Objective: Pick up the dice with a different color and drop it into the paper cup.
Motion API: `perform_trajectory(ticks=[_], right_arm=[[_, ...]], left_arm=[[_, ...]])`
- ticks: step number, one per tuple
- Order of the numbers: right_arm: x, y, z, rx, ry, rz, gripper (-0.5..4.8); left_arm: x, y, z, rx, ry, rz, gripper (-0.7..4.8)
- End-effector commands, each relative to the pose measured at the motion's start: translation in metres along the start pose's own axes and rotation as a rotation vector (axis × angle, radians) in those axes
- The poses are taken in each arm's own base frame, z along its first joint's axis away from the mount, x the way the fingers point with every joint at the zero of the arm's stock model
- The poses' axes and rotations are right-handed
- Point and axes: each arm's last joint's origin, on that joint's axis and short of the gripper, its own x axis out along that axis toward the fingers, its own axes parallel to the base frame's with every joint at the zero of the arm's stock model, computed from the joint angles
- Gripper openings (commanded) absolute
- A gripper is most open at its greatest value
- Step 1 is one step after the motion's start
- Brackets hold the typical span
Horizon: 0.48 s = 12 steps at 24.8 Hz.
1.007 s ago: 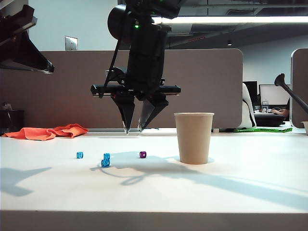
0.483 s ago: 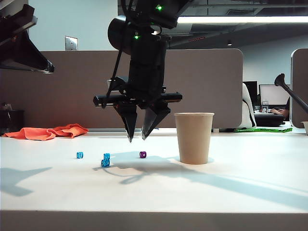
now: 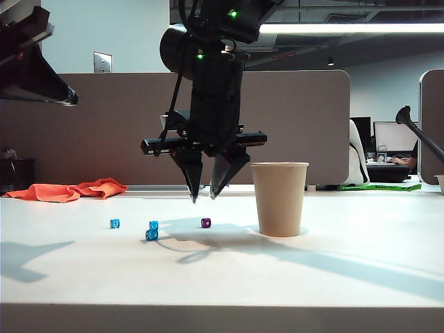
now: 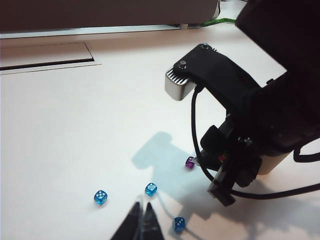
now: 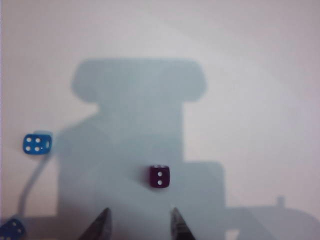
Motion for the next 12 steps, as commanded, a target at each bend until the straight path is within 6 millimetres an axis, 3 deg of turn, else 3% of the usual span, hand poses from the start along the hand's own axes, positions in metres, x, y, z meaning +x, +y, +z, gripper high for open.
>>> perform_trajectory(ticks=[1, 6, 12], right_arm=[[-0.003, 0.001, 0.003, 0.006, -0.025, 0.002, 1.54], [-0.003, 0.001, 0.004, 0.008, -0.037, 0.008, 1.54], [0.013, 0.004, -0.001, -0.001, 0.006, 0.003, 1.54]], left_arm=[[0.000, 0.000, 0.003, 0.002, -0.021, -0.002, -0.06], [-0.001, 0.000, 0.004, 0.001, -0.021, -0.002, -0.06], [-0.001, 0.000, 0.004, 0.002, -0.021, -0.002, -0.06]])
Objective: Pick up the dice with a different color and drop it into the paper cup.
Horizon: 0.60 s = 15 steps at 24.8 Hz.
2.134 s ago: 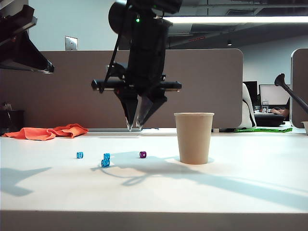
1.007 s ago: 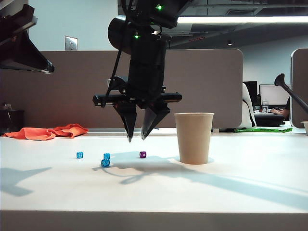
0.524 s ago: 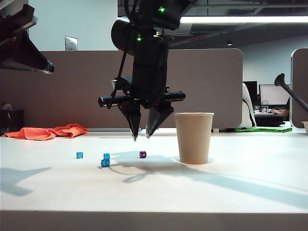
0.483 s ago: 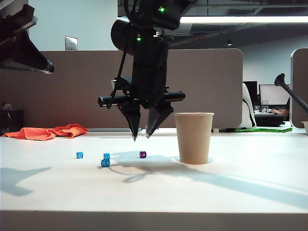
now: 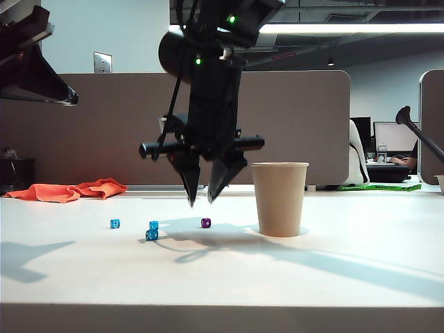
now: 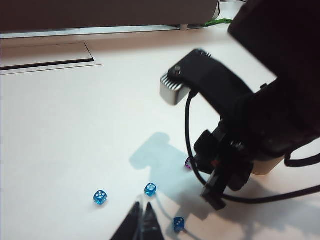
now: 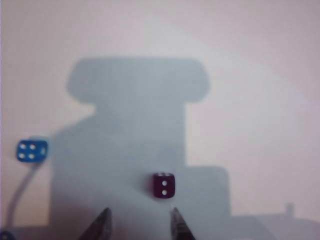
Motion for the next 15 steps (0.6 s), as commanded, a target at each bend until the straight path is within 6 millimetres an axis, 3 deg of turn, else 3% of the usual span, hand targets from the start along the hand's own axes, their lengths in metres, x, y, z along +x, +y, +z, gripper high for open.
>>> perform_trajectory(ticks=[1, 15], right_arm=[[0.0060, 0.0019, -0.0014, -0.002, 0.011, -0.001, 1.54], [0.0113, -0.0038, 0.0011, 0.015, -0.005, -0.004, 1.54]], left_arm=[[-0.0005, -0.0003, 0.0033, 0.003, -0.020, -0.002, -0.06], [-0.0005, -0.0003, 0.0034, 0.004, -0.021, -0.002, -0.06]])
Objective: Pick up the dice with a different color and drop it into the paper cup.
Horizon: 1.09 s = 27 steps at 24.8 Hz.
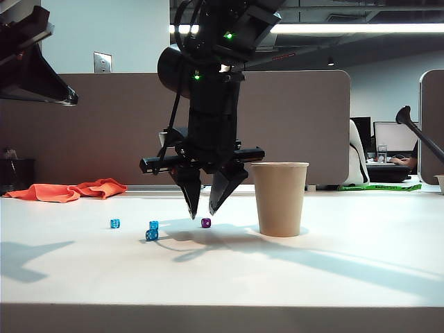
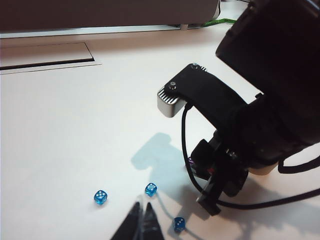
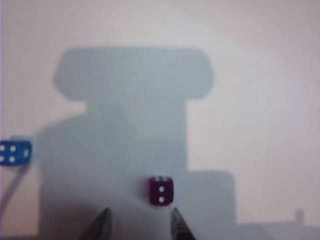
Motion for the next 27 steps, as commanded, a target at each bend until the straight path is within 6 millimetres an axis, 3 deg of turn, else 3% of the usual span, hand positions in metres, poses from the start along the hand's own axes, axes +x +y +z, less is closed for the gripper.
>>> perform_trajectory(ticks=[1, 27], right_arm=[[-0.001, -0.004, 0.004, 0.016, -0.028, 0.007, 1.54], [0.009, -0.016, 0.009, 0.050, -0.045, 0.054, 1.59]], left_arm=[[-0.001, 0.000, 0.004, 0.004, -0.022, -0.002, -0.06], [-0.001, 0.000, 0.004, 0.003, -0.022, -0.002, -0.06]])
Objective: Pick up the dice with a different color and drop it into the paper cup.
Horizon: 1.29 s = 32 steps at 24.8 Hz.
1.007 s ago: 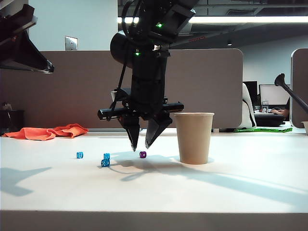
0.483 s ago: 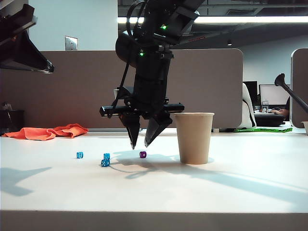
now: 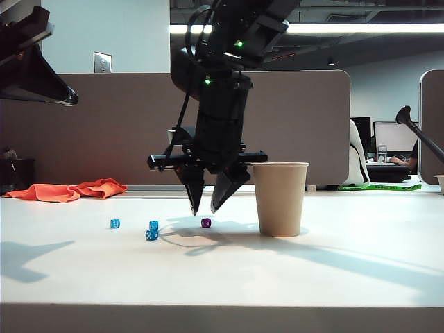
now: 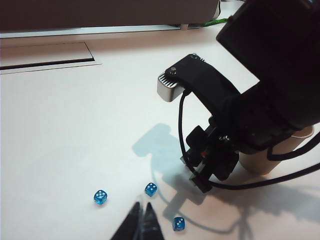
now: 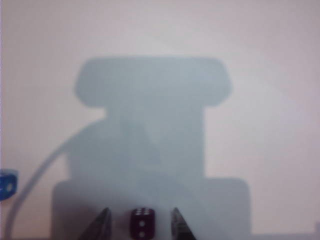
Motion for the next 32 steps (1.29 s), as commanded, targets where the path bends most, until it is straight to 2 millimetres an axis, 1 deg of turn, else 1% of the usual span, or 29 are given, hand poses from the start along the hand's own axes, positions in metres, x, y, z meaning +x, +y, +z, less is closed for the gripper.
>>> perform_trajectory(ticks=[1, 6, 25, 32], right_arm=[[0.0013, -0.0003, 0.0010, 0.005, -0.005, 0.009, 1.59], [0.0061, 0.0014, -0.0008, 0.002, 0.005, 0.017, 1.59], [0.0091, 0.0013, -0.0005, 0.004, 0.000, 0.028, 1.59], [0.0104, -0.0036, -0.0004, 0.013, 0.007, 0.022, 1.58]], left_arm=[[-0.0005, -0.0004, 0.0036, 0.004, -0.022, -0.003, -0.06], [-0.0004, -0.0004, 0.0036, 0.004, -0.022, -0.003, -0.06], [-0.0005, -0.0004, 0.0039, 0.004, -0.024, -0.003, -0.06], [-0.0005, -0.0004, 0.0039, 0.004, -0.025, -0.003, -0.06]])
